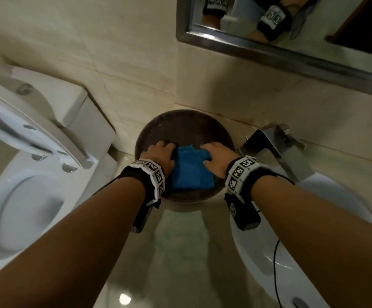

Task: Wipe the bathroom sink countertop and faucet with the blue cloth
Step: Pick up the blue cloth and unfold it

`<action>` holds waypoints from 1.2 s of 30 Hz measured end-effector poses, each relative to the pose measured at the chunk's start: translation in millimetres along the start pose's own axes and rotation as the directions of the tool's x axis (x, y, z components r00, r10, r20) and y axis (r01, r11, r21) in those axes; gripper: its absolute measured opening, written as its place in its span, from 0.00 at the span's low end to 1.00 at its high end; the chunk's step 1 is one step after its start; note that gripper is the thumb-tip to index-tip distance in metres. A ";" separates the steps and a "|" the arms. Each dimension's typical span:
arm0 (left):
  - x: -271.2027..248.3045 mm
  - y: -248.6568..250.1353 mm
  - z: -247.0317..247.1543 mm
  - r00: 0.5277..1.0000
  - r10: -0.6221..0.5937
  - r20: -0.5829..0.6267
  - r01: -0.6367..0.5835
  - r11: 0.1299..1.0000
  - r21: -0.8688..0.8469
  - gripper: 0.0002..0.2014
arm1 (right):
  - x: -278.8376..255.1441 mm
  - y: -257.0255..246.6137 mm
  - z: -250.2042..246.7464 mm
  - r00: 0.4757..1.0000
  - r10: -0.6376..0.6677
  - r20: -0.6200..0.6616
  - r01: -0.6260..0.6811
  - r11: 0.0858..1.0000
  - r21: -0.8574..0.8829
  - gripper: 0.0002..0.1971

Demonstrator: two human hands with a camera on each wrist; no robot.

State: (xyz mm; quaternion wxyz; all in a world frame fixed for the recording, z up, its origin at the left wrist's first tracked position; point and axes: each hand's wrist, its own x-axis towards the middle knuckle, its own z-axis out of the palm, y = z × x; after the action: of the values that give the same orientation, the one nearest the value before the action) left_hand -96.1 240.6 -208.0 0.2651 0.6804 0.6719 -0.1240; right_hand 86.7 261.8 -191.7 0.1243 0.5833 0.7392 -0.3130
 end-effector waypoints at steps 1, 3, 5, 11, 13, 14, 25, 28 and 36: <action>1.7 -0.3 -0.1 1.000 -0.004 -0.008 0.004 1.000 -0.004 0.26 | 3.0 0.6 1.6 1.000 -0.004 -0.005 0.004 1.000 -0.001 0.28; 4.2 -0.3 -1.9 1.000 -0.006 -0.014 0.006 1.000 0.004 0.25 | 7.9 1.3 4.8 1.000 -0.009 -0.027 0.009 1.000 -0.001 0.26; 4.9 0.4 -3.8 1.000 0.004 -0.019 -0.004 1.000 0.015 0.23 | 10.3 1.2 7.6 0.999 -0.009 -0.047 0.009 1.000 -0.001 0.25; -0.6 0.7 -6.5 1.000 0.004 0.000 -0.004 1.000 -0.007 0.17 | 3.0 -0.3 10.7 0.998 -0.013 -0.062 0.014 1.000 0.015 0.11; -4.5 0.6 -5.0 1.000 -0.003 0.025 0.003 1.000 0.011 0.20 | -1.1 -1.8 11.2 0.998 -0.019 -0.063 0.020 1.000 0.006 0.06; -6.2 0.8 -4.6 0.999 -0.002 0.033 0.002 1.000 0.018 0.21 | -2.8 -2.7 11.0 0.998 -0.020 -0.063 0.021 1.000 0.007 0.06; -33.1 9.1 -6.5 0.997 0.031 -0.076 -0.036 0.997 -0.071 0.24 | -47.2 -16.8 -3.0 0.963 -0.161 -0.216 0.224 0.923 0.312 0.06; -47.7 12.1 -14.6 0.985 0.089 -0.149 -0.107 0.988 -0.112 0.17 | -66.0 -20.5 -14.4 0.954 -0.184 -0.238 0.258 0.907 0.332 0.09; -105.5 9.3 -53.8 0.956 0.180 -0.234 -0.230 0.951 -0.208 0.06 | -123.1 -29.6 -43.8 0.928 -0.074 -0.366 0.176 0.952 0.252 0.05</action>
State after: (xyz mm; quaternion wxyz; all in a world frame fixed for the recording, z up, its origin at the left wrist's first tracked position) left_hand -104.1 179.9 -106.2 0.2814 0.7202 0.6316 0.0573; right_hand 102.3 188.2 -80.9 -0.1145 0.5929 0.7334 -0.3123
